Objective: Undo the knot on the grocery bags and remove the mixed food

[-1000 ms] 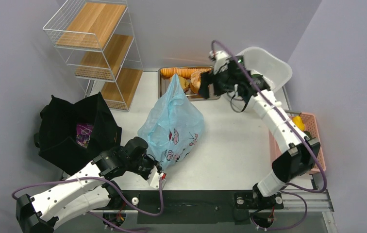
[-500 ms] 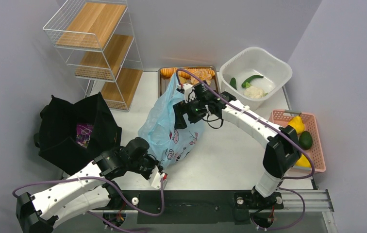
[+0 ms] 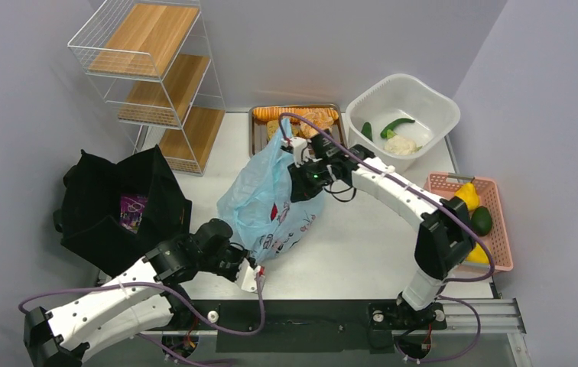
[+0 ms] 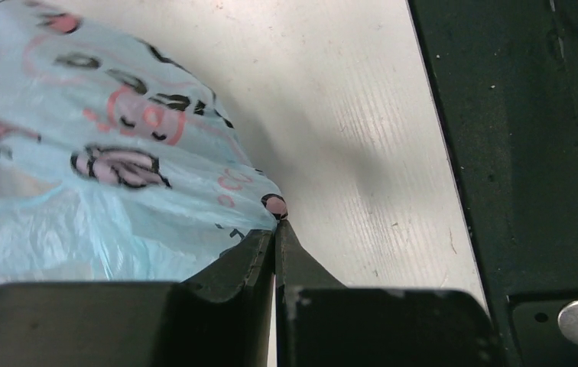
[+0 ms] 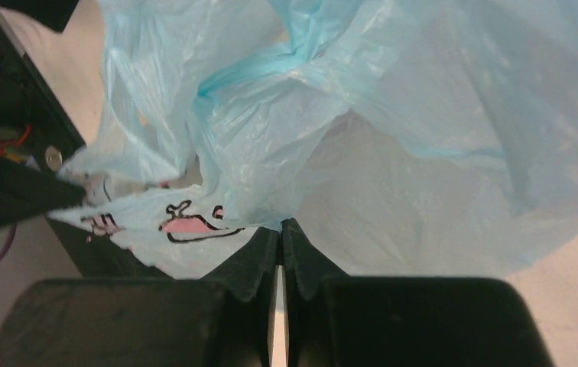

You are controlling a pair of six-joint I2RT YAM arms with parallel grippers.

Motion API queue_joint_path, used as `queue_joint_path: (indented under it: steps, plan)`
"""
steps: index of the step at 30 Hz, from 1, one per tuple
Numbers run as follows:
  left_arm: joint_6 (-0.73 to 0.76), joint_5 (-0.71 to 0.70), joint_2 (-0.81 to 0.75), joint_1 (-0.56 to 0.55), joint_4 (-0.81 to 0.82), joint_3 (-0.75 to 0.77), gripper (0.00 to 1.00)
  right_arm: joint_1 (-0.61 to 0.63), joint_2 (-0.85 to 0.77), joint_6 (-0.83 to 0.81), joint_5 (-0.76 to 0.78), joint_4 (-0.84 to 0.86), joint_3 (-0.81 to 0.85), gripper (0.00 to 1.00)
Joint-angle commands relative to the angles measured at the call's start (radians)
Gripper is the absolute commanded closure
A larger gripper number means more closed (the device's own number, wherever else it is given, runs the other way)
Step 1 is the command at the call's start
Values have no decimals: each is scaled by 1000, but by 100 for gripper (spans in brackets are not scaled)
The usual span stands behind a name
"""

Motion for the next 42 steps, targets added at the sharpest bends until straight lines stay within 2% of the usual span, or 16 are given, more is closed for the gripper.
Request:
queue_joint_path:
  steps: [1,3,7,11,14,17,20,24,27,30,31,34,36,37,39,42]
  plan:
    - [-135,-9,-97,-7,-56,-14,100,-102,-195,-184,-160,-55,-97,100]
    - [-174,-32,-142,-7,-68,-30,98,-140,-247,-257,-196,-76,-142,100]
    - [-331,-77,-177,-6,-30,20,63,-137,-277,-379,-224,-121,-186,100]
    - [-501,-21,-99,-5,-11,211,57,-107,-253,-424,-235,-115,-185,100]
    - [-600,-1,0,-2,15,345,56,-103,-270,-440,-229,-94,-212,100]
    - [-753,18,81,5,166,418,59,-109,-306,-416,-229,-38,-285,100]
    - [-862,48,133,1,343,354,65,-119,-355,-356,-243,50,-351,100]
    - [-855,25,255,-2,532,249,83,-142,-388,-280,-262,87,-401,100]
    - [-832,72,354,8,635,190,88,-161,-405,-241,-264,106,-438,100]
    - [-880,82,423,48,756,139,89,-188,-422,-187,-271,146,-473,100]
    - [-922,53,463,67,760,137,89,-204,-429,-178,-277,150,-479,100]
    - [-991,35,522,224,760,122,90,-247,-454,-170,-293,144,-512,100]
    - [-988,-62,548,293,746,108,91,-275,-474,-188,-296,125,-542,100]
    - [-976,-153,554,309,745,101,91,-287,-481,-194,-300,108,-551,100]
    - [-948,-240,567,339,727,104,91,-298,-488,-205,-308,95,-574,100]
    - [-879,-273,538,301,723,103,90,-300,-491,-193,-316,102,-596,100]
